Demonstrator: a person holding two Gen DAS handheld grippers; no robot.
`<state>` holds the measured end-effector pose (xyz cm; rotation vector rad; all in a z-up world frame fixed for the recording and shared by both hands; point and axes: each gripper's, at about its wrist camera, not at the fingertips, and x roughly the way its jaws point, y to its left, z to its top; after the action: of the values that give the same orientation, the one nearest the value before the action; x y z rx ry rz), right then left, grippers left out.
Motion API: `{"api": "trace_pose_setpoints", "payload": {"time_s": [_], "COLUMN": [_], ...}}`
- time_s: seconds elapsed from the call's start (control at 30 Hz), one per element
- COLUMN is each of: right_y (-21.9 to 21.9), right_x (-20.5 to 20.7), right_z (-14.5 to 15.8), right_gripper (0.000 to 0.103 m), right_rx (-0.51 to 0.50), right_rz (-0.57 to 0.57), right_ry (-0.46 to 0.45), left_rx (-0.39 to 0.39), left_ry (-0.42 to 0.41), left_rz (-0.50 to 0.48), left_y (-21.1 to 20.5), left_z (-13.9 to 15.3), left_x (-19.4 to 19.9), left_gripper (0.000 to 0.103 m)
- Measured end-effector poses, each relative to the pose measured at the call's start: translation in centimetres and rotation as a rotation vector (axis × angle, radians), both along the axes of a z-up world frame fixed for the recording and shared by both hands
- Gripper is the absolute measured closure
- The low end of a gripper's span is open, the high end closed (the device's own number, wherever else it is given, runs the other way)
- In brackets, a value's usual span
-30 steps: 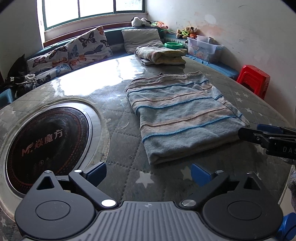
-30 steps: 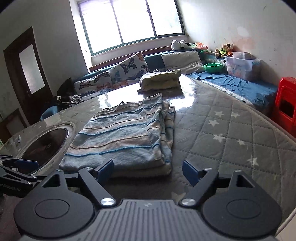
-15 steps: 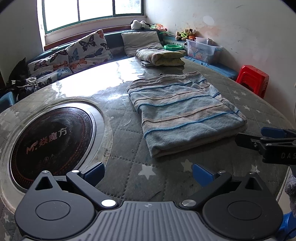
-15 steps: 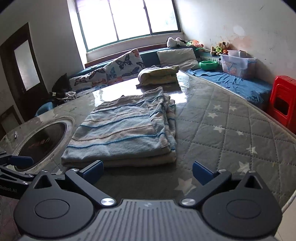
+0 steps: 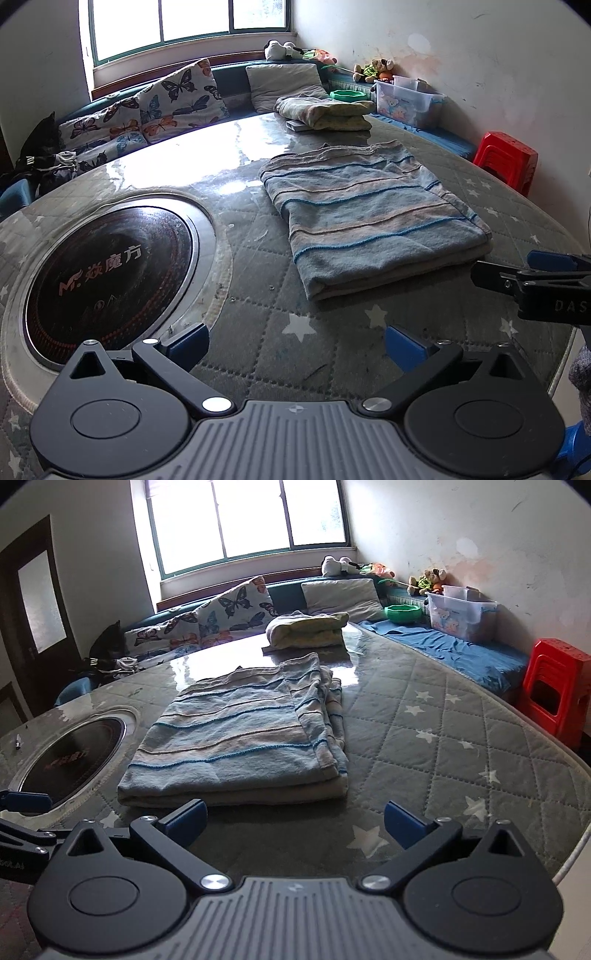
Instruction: Fold clothes
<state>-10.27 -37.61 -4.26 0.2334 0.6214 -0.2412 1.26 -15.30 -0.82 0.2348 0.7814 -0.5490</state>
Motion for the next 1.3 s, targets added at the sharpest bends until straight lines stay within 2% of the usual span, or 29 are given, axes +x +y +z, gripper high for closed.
{"api": "trace_pose_setpoints", "payload": {"time_s": [1.3], "right_y": [1.5], "right_x": [0.0], "right_z": [-0.4], "right_gripper": [0.000], "right_rx": [0.002], "right_rz": [-0.010], "right_ry": [0.014], "left_rx": [-0.009], "left_ry": [0.011], "left_rz": [0.006], "left_y": [0.4], "left_z": [-0.4], "left_x": [-1.2], "left_gripper": [0.000]}}
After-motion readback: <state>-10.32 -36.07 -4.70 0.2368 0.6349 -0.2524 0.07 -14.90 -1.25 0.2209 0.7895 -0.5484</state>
